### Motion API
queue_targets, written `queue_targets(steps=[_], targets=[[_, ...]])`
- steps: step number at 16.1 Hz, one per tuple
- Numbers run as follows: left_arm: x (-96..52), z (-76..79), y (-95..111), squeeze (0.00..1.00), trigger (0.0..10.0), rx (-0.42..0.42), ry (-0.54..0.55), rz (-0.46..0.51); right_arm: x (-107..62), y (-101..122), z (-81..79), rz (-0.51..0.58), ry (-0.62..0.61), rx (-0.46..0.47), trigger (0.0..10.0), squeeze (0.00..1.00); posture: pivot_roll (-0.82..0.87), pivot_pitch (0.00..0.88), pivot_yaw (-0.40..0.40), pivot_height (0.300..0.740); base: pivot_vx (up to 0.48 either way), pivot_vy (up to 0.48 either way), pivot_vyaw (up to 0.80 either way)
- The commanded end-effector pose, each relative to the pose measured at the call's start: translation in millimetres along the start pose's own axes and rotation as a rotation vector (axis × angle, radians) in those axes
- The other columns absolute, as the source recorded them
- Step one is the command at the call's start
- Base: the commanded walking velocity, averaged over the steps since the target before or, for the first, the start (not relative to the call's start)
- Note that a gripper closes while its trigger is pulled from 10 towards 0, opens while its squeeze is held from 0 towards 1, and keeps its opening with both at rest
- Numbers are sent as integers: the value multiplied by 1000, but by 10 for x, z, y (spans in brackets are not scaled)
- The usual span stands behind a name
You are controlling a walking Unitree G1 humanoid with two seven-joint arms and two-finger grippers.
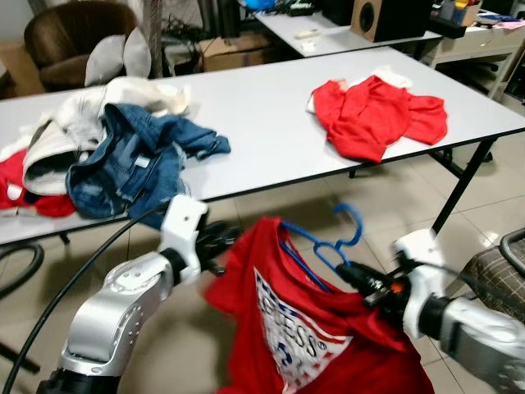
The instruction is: Hang hanger
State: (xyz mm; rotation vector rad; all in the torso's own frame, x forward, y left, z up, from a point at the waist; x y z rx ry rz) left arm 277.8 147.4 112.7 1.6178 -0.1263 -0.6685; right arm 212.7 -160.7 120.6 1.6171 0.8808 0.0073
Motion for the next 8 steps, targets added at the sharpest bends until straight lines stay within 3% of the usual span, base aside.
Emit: queue_targets(steps=[1, 3, 5, 8], targets=[[-64, -149, -22, 0, 10000, 7, 101, 0, 30, 134, 17, 66, -7, -42, 10000, 0, -67, 0, 28, 740, 0, 0, 800], [-103, -208, -49, 0, 10000, 9, 154, -3, 79, 165, 87, 95, -44, -70, 10000, 0, -58, 0, 16, 740, 0, 0, 800], [-108, -217, -53, 0, 10000, -5, 176, 17, 149, 198, 183, 142, -81, -39, 10000, 0, -53, 0, 9, 740, 0, 0, 800], [-23, -196, 22, 0, 10000, 6, 170, 46, 228, 236, 301, 209, -143, -39, 10000, 0, -53, 0, 9, 740, 0, 0, 800]])
Point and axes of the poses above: a point about 5 cm out from each wrist's last joint towards the gripper, its own x axis pointing out of the wrist towards the gripper, its own y axis along the axis of the wrist's last joint, z = x × y, the point moved 2 cm from there along x, pointing out of the wrist towards the gripper, and after that the axes turned 5 degrees about x, right-handed, at the moved point
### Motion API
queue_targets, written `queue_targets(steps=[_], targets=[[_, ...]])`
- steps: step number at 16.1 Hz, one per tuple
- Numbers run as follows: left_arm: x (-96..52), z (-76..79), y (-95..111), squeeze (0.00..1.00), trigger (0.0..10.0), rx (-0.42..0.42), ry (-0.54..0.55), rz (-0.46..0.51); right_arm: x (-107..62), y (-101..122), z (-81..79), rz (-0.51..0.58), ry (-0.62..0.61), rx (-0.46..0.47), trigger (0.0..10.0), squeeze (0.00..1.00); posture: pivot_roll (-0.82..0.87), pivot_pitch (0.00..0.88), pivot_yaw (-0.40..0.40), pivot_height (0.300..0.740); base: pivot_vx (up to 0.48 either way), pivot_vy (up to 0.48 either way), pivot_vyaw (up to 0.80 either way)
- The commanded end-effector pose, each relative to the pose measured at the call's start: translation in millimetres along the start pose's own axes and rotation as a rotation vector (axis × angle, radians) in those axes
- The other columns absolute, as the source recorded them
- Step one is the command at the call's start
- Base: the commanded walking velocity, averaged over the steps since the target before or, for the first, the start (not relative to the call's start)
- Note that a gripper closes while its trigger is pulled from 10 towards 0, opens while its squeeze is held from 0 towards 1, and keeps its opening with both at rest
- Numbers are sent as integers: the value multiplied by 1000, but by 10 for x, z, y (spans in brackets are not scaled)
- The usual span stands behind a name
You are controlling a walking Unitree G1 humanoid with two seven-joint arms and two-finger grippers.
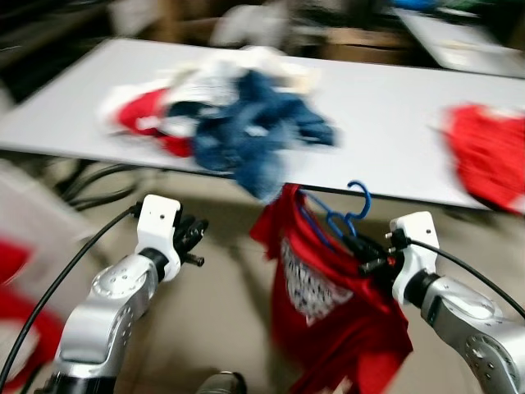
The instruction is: Hang hanger
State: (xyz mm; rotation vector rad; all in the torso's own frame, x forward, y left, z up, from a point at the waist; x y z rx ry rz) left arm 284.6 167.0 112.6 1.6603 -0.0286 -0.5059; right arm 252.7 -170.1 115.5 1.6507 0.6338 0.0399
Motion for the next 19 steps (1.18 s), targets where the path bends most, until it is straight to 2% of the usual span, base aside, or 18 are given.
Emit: queue_targets(steps=[1, 4, 6, 8, 10, 11, 12, 15, 16, 18, 19], targets=[[38, 21, 61, 0, 10000, 11, 0, 23, 10, 54, 39, 21, -11, -32, 10000, 0, -53, 0, 9, 740, 0, 0, 800], [71, 17, 75, 0, 10000, 22, 3, 39, 52, 14, 72, 37, -22, -96, 10000, 0, -45, 0, 21, 740, 0, 0, 800], [72, 24, 79, 0, 10000, 21, 1, 44, 56, -26, 99, 40, -43, -107, 10000, 0, -32, 0, 10, 740, 0, 0, 800], [68, 3, 94, 0, 10000, -29, 26, 49, 48, -17, 116, 71, -62, -89, 10000, 0, -31, 0, 9, 740, 0, 0, 800], [69, 4, 188, 0, 10000, -79, 12, 121, 39, -19, 163, 85, -96, -52, 10000, 0, -33, 0, 8, 740, 0, 0, 800], [74, -13, 264, 0, 10000, -72, 23, 189, 31, -49, 164, 77, -94, -62, 10000, 0, -38, 0, 14, 740, 0, 0, 800], [84, -25, 292, 0, 10000, -48, 40, 212, 18, -68, 166, 74, -95, -76, 10000, 0, -42, 0, 19, 740, 0, 0, 800], [118, -42, 278, 0, 10000, -24, 78, 192, -1, -51, 162, 106, -95, -49, 10000, 0, -48, 0, 28, 740, 0, 0, 800], [129, -33, 275, 0, 10000, -2, 81, 159, -4, -2, 166, 151, -109, 13, 10000, 0, -47, 0, 30, 740, 0, 0, 800], [135, 25, 266, 0, 10000, 32, 25, 142, 2, 1, 201, 160, -145, 45, 10000, 0, -47, 0, 30, 740, 0, 0, 800], [123, -4, 286, 0, 10000, 19, 49, 170, 1, -6, 199, 158, -144, 54, 10000, 0, -39, 0, 31, 740, 0, 0, 800]])
Point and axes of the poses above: a point about 5 cm out from each wrist's last joint towards the gripper, its own x axis pointing out of the wrist towards the gripper, its own y axis along the axis of the wrist's last joint, z = x × y, the point moved 2 cm from there along x, pointing out of the wrist towards the gripper, and after that the axes turned 5 degrees about x, right-handed, at the moved point
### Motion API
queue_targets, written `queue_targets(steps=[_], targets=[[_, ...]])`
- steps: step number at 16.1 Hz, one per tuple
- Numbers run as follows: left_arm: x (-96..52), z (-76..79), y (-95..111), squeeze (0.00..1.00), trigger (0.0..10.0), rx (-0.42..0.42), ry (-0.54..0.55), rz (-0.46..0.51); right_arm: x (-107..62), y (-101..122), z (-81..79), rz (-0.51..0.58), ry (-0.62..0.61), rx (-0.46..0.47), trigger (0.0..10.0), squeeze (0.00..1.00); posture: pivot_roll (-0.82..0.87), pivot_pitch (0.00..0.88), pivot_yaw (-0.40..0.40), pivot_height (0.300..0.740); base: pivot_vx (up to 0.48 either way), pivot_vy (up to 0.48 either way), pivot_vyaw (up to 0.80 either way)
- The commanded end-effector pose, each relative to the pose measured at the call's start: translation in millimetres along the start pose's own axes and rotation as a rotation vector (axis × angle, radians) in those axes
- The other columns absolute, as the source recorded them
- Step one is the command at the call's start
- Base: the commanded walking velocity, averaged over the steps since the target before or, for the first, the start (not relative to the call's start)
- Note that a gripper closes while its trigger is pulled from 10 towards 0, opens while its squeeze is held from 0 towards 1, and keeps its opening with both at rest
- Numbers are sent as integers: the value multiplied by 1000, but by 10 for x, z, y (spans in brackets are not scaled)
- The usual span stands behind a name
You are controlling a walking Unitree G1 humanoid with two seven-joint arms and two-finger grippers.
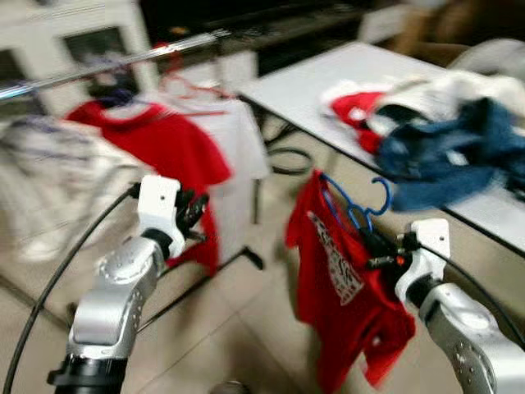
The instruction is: Hang hanger
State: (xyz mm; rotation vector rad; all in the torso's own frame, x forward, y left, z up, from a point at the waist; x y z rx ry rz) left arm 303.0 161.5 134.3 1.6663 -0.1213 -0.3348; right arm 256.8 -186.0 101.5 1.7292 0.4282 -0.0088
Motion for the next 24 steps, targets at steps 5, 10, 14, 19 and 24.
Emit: queue_targets(steps=[5, 10, 14, 19, 24], targets=[[3, -133, 171, 0, 10000, 33, 9, 81, 2, 4, -42, -5, 4, 9, 10000, 0, -30, 0, 29, 740, 0, 0, 800], [-18, -38, 26, 0, 10000, -3, -40, -12, -1, -64, -66, -29, 14, 50, 10000, 0, -28, 0, 32, 740, 0, 0, 800], [-3, 35, 25, 0, 10000, -18, -80, -34, 16, -58, -105, -29, 39, 64, 10000, 0, -26, 0, 33, 740, 0, 0, 800], [-45, -19, 3, 0, 10000, 11, -70, -48, 30, -97, -111, -74, 82, 35, 10000, 0, -10, 0, 23, 740, 316, 0, 800], [-82, -74, -11, 0, 10000, 65, -74, -61, 61, -12, -170, -121, 165, -70, 10000, 0, 0, 0, 11, 740, 338, 0, 160]])
Point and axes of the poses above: a point about 5 cm out from each wrist's last joint towards the gripper, its own x axis pointing out of the wrist towards the gripper, its own y axis along the axis of the wrist's last joint, z = x × y, the point moved 2 cm from there along x, pointing out of the wrist towards the gripper, and after that the axes turned 5 degrees about x, right-handed, at the moved point
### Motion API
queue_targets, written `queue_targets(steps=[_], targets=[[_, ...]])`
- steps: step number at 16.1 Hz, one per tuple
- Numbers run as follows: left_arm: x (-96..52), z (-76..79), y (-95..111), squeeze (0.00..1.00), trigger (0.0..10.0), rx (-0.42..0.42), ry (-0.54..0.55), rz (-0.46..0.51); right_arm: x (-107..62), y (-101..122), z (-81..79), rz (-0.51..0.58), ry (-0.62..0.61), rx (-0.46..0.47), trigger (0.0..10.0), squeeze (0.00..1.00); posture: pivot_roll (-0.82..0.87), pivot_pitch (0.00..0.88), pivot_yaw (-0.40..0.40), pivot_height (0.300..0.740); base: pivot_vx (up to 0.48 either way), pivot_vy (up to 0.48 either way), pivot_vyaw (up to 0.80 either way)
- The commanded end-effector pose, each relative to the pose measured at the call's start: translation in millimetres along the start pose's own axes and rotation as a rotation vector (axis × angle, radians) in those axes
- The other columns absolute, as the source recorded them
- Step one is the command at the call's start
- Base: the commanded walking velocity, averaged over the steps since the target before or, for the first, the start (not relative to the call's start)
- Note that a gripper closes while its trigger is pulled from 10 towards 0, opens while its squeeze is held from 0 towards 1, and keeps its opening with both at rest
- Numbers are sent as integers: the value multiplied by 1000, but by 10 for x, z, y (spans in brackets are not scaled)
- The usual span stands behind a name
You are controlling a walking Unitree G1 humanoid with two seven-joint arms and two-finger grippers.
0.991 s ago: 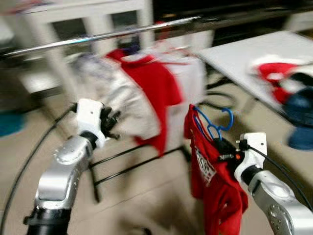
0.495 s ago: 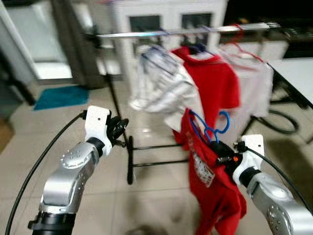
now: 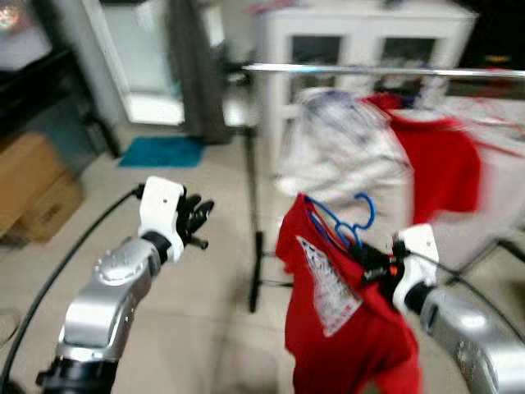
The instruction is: Hang hanger
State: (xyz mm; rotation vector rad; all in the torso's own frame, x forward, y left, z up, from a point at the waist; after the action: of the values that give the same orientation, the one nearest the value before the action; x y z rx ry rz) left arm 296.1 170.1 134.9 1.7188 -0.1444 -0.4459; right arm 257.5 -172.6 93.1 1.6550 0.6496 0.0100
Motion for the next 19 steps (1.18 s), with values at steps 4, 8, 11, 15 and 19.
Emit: queue_targets(steps=[4, 8, 11, 15, 19], targets=[[-11, 11, -7, 0, 10000, 26, -15, -10, 10, 292, -114, 84, 36, -39, 10000, 0, 2, 0, -1, 740, 339, 0, 0], [-28, 62, -15, 0, 10000, 45, -46, -17, 65, 401, -169, 137, 33, 53, 10000, 0, 9, 0, -5, 740, 339, 0, 0], [-27, 65, -8, 0, 10000, 54, -54, -16, 58, 380, -198, 128, 62, 64, 10000, 0, 13, 0, -4, 740, 346, 0, 0], [-13, 85, 23, 0, 10000, 60, -80, -6, 113, 451, -222, 166, 56, 106, 10000, 0, 17, 0, -5, 740, 362, 0, 0], [2, 84, 32, 0, 10000, 65, -87, -3, 136, 408, -177, 170, 2, 135, 10000, 0, 18, 0, 1, 740, 371, 0, 0]])
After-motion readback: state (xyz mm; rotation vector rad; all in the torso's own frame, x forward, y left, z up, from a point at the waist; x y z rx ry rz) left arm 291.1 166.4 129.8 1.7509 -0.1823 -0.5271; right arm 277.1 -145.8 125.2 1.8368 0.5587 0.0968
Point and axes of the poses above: a point about 5 cm out from each wrist's last joint towards the gripper, its own x axis pointing out of the wrist towards the gripper, its own y axis along the axis of the wrist's last joint, z = x × y, the point moved 2 cm from there along x, pointing out of the wrist towards the gripper, and after that the axes turned 5 degrees about x, right-handed, at the moved point
